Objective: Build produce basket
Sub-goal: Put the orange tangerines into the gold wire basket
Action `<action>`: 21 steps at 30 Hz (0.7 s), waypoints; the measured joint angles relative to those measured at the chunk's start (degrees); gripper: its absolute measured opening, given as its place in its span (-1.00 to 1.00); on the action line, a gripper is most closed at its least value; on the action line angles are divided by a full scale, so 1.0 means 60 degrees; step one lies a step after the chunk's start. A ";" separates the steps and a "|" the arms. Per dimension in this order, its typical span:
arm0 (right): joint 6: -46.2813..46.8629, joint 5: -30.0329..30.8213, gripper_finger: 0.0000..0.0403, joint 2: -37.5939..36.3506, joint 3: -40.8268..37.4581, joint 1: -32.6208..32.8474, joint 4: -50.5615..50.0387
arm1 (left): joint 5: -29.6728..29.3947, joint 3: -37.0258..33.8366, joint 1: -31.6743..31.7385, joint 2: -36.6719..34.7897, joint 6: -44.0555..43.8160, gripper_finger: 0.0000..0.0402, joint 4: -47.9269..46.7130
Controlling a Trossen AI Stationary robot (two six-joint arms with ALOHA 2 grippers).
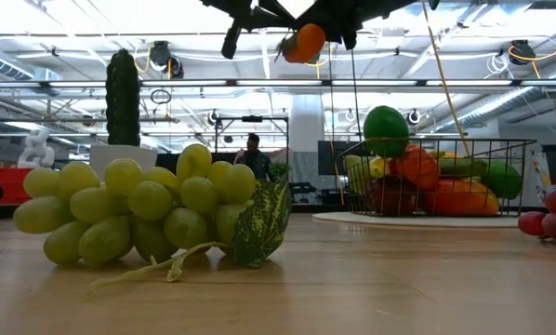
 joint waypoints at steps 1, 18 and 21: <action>0.0001 0.0001 -0.35 0.0000 0.0000 0.0000 -0.0011 | 0.0012 0.0000 0.0000 0.0000 0.0004 -0.91 -0.0019; 0.0467 -0.0069 -0.96 0.0004 0.0000 0.0004 -0.0068 | 0.0114 0.0000 -0.0215 -0.0113 -0.0470 -0.40 -0.0031; 0.0685 -0.0069 -0.94 -0.0086 -0.0004 0.0004 -0.0269 | 0.0114 -0.0004 -0.0222 -0.0444 -0.0484 -0.12 -0.0041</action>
